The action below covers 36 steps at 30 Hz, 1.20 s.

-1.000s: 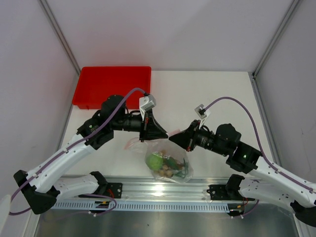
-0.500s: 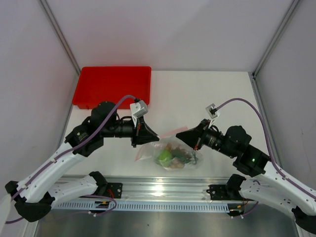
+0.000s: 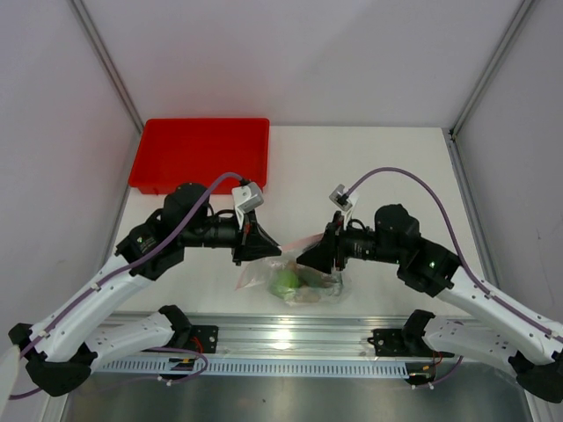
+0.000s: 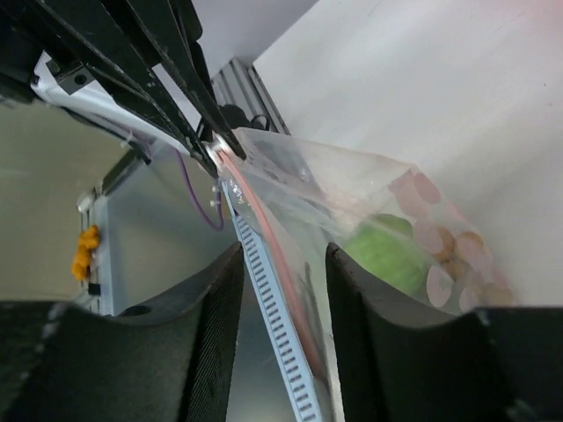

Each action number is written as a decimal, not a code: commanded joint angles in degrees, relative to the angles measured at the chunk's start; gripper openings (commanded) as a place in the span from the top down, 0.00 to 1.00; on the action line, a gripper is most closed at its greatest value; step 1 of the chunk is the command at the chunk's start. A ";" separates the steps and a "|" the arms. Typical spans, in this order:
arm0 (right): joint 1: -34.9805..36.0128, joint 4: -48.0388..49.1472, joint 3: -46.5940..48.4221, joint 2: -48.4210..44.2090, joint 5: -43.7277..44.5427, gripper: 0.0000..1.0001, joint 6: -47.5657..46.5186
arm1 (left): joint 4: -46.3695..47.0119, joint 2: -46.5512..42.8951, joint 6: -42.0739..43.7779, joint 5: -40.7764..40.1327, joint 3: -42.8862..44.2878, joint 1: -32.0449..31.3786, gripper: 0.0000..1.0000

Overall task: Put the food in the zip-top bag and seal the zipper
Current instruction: Zip the zipper food storage bag at the center of the board.

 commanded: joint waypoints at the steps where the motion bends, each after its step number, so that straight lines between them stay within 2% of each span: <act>1: -0.13 -7.34 9.80 3.75 -5.58 0.54 -9.24 | 1.68 0.26 -0.94 2.28 0.11 -0.11 0.99; 2: -0.13 -10.75 11.66 5.07 -5.58 0.54 -12.47 | 2.03 0.35 -1.29 2.29 0.11 -0.12 0.99; 7: -1.45 -15.88 19.58 11.83 -8.47 0.54 -19.18 | 3.27 0.26 -2.08 3.25 -0.33 -0.12 0.99; 11: -2.15 -20.26 25.29 16.40 -13.57 0.60 -22.17 | 3.44 -0.17 -2.43 3.08 -0.95 -0.12 0.99; 22: -2.50 -26.08 29.87 21.52 -20.95 0.64 -26.48 | 3.35 -1.40 -2.34 2.90 -1.74 -0.12 0.99; 24: -2.42 -27.13 30.58 22.13 -21.57 0.68 -26.91 | 3.44 -1.76 -2.52 2.90 -2.00 -0.12 1.00; 25: -2.42 -27.48 30.75 22.22 -21.49 0.69 -28.05 | 3.44 -1.76 -2.52 2.90 -2.09 -0.12 0.99; 26: -2.42 -27.83 30.84 22.22 -20.18 0.78 -28.15 | 3.36 -1.84 -2.52 2.90 -2.18 -0.12 0.99; 28: -2.42 -27.92 30.93 22.22 -19.21 0.89 -28.15 | 3.18 -1.93 -2.43 2.82 -2.27 -0.12 0.99; 29: -2.50 -27.66 30.93 22.05 -18.59 0.99 -27.97 | 3.18 -1.93 -2.43 2.64 -2.35 -0.12 0.99; 34: -2.50 -25.55 29.00 19.59 -13.42 1.00 -25.43 | 3.01 -2.11 -2.52 2.20 -2.71 -0.12 0.99; 35: -2.50 -25.20 28.65 18.98 -11.23 1.00 -24.90 | 2.92 -2.02 -2.43 2.20 -2.71 -0.12 0.99; 36: -2.59 -24.68 28.21 18.36 -5.46 1.00 -23.42 | 2.92 -2.02 -2.43 2.11 -2.79 -0.12 0.99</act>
